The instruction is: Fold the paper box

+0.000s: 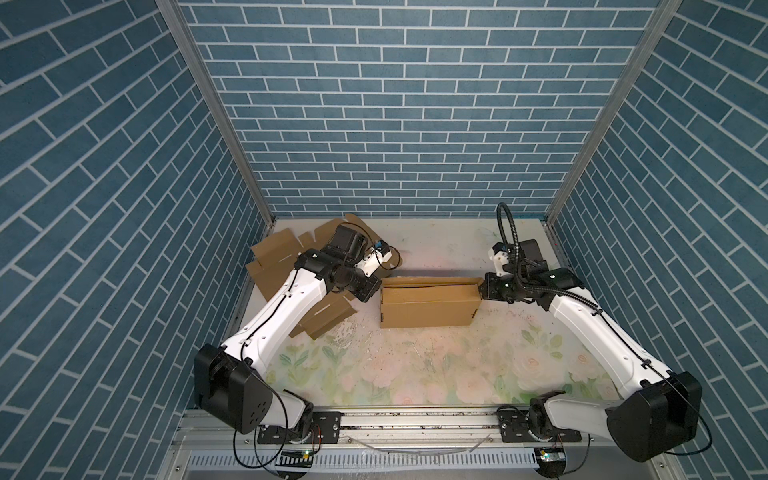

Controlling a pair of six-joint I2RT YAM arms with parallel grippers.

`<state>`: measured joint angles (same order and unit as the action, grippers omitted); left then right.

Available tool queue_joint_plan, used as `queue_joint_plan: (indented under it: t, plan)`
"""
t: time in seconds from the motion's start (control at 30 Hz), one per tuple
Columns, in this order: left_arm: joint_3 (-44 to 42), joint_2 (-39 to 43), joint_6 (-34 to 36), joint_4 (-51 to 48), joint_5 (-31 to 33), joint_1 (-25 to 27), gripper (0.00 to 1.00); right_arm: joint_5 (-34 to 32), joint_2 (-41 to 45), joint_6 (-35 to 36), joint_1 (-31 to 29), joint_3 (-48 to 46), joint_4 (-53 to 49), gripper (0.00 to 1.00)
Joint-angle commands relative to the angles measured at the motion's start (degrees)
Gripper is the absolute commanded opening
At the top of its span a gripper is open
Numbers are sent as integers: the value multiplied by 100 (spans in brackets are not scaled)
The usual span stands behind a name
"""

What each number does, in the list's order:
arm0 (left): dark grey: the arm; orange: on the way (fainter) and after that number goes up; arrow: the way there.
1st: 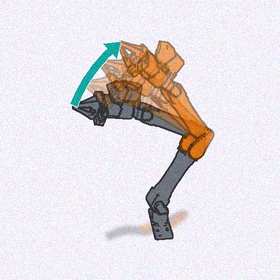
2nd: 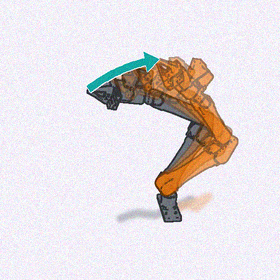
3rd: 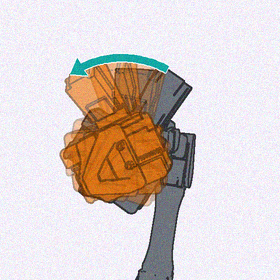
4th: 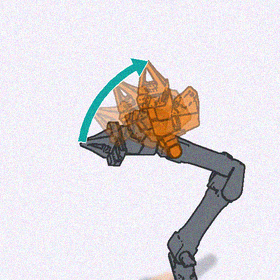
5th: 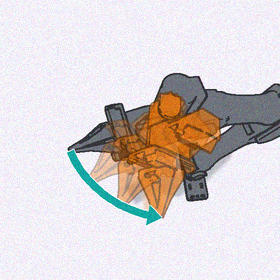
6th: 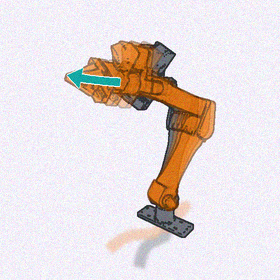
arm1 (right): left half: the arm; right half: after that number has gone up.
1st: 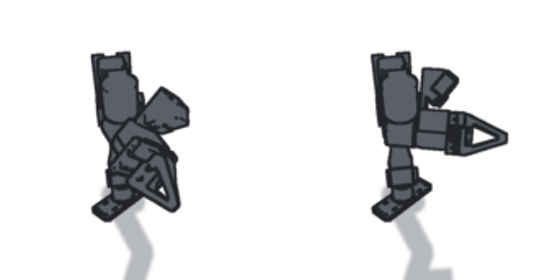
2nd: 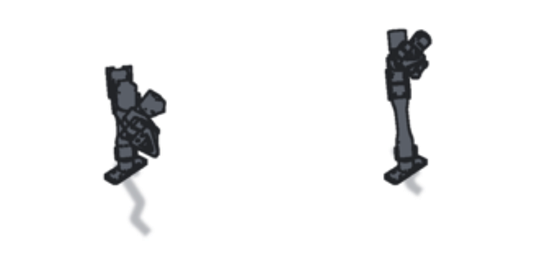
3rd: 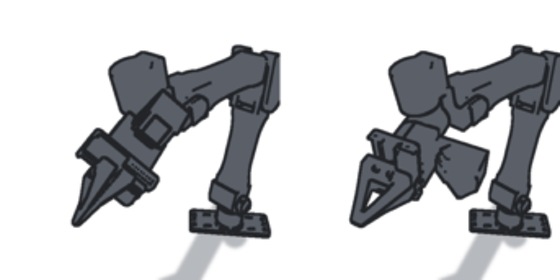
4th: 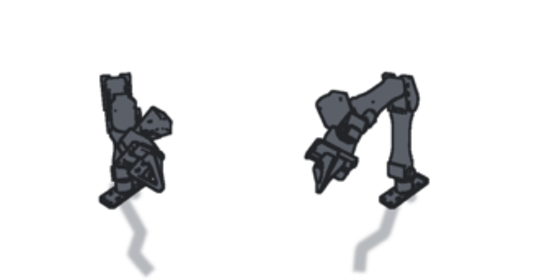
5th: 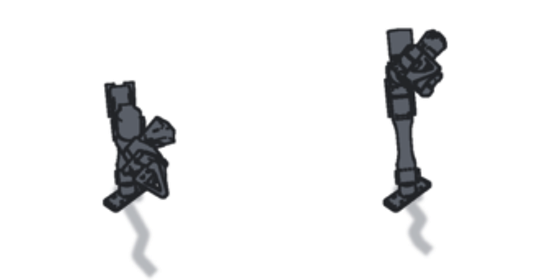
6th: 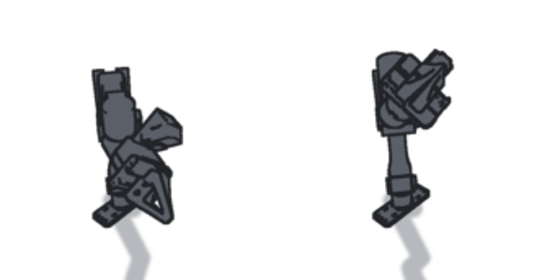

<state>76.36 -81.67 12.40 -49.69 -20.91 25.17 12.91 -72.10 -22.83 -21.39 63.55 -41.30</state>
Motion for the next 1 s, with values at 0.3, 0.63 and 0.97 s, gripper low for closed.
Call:
queue_joint_plan:
  t: [0.3, 0.63, 0.97]
  plan:
    - [193, -202, -1495, -280, -448, -29, 0, -530, 130, -750, -82, -210, -582, 0]
    - [-89, -56, -2621, 211, -573, -14, 0, -648, 163, -1008, -129, -293, -484, 0]
    - [-559, 98, -3185, 662, -523, 26, 0, -675, 172, -1180, -138, -359, -401, 0]
